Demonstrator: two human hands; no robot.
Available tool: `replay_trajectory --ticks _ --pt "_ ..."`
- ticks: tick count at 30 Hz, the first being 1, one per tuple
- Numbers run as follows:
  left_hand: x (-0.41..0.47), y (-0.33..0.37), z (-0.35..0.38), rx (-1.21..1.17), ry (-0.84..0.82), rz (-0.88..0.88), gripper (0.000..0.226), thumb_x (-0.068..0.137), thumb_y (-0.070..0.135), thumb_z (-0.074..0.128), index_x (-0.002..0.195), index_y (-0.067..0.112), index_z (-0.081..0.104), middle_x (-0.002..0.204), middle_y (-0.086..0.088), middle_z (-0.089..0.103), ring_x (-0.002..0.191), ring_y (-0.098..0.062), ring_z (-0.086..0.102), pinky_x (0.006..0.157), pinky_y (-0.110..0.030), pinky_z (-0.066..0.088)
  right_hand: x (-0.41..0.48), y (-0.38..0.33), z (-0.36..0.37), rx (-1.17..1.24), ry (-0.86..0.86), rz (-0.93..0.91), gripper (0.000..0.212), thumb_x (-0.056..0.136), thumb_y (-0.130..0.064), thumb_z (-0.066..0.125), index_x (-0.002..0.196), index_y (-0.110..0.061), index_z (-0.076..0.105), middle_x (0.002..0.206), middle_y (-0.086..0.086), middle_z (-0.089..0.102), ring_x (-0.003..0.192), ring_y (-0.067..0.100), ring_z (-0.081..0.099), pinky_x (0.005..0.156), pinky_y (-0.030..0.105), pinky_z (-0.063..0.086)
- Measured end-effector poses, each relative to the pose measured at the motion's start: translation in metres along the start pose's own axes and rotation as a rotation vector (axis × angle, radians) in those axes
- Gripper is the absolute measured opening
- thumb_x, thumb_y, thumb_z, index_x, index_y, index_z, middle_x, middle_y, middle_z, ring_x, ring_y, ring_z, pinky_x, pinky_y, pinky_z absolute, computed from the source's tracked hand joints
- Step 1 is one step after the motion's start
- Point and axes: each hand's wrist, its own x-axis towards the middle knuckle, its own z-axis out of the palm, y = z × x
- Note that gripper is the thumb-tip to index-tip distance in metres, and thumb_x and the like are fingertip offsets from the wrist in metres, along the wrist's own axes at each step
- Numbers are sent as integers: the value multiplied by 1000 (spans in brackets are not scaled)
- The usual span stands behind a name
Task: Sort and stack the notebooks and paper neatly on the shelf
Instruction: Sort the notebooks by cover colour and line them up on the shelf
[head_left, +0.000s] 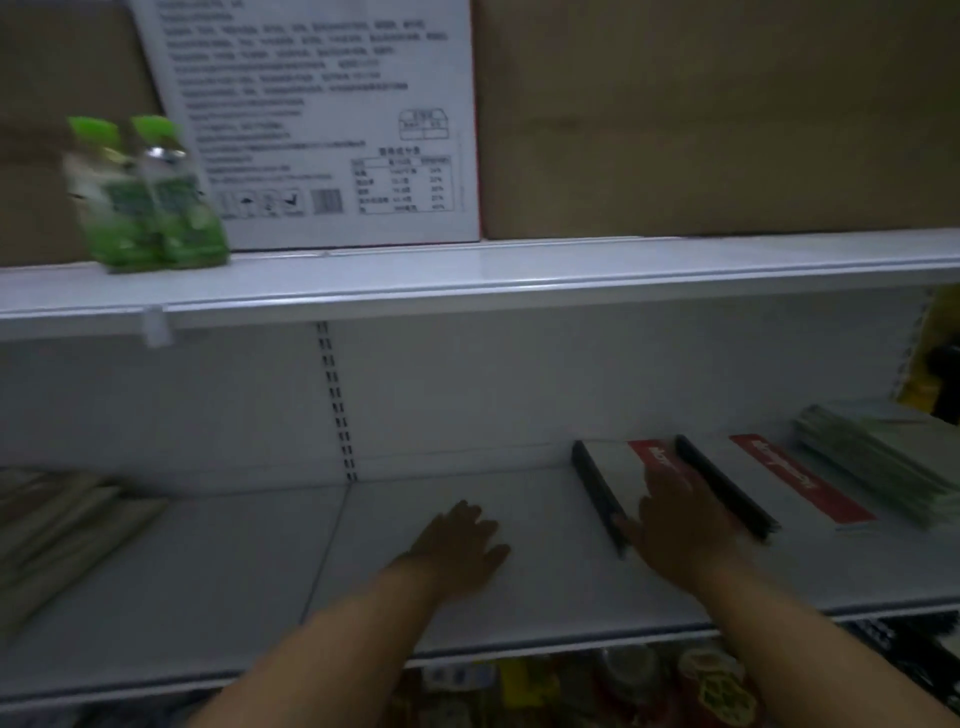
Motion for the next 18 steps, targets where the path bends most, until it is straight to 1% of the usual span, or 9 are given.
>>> replay_trajectory --ticks 1,2,3,6,8,11,13,16,18 --pt "-18 -22 -16 58 13 -34 57 101 47 20 152 20 17 161 -3 3 148 -20 -2 120 -36 2 0 -25 -13 -22 5 -46 84 89 -61 -8 145 -12 32 157 10 15 145 28 10 118 44 5" --pt "-35 -44 -32 111 28 -82 58 101 47 20 152 20 17 161 -4 4 148 -20 -1 120 -38 3 -1 -53 -25 -26 6 -107 79 90 -59 -6 149 -13 21 159 9 9 146 28 6 118 43 2" --pt "-53 -68 -46 142 46 -141 58 101 48 19 151 20 17 161 -4 4 148 -21 -1 120 -40 3 -3 -86 -35 -18 -6 -181 73 93 -57 -1 150 -15 17 159 9 5 146 27 3 118 42 -1" --pt "-117 -133 -79 196 122 -284 59 99 51 20 151 22 18 161 -3 5 148 -21 0 120 -43 4 -16 -189 -59 87 -39 -432 59 100 -50 20 150 -19 21 160 8 0 147 25 0 120 39 1" --pt "-165 -170 -93 267 174 -325 58 99 51 24 149 22 24 160 -5 11 148 -21 3 119 -44 8 -31 -256 -71 143 -8 -601 55 100 -46 27 148 -20 25 160 8 3 146 27 5 120 39 7" --pt "-243 -214 -107 360 211 -388 57 99 50 25 147 20 28 158 -6 16 147 -23 8 118 -43 12 -57 -344 -84 117 11 -801 54 99 -43 33 146 -17 29 159 11 5 145 31 8 119 42 14" --pt "-293 -241 -110 351 218 -457 57 99 50 24 148 21 27 159 -6 14 147 -23 6 118 -43 10 -73 -394 -91 114 23 -895 54 98 -42 35 144 -13 32 158 14 7 145 31 9 118 43 17" --pt "-360 -283 -103 277 153 -586 59 99 53 21 150 24 21 160 -3 7 148 -21 -2 119 -44 5 -96 -455 -100 137 45 -991 50 97 -38 38 140 -11 37 156 16 13 144 30 15 114 42 23" --pt "-392 -310 -99 220 124 -687 60 98 55 20 150 25 20 161 -2 5 148 -20 -4 118 -45 4 -106 -487 -102 113 19 -1065 51 97 -33 40 142 -12 32 157 16 9 145 29 11 115 41 19"
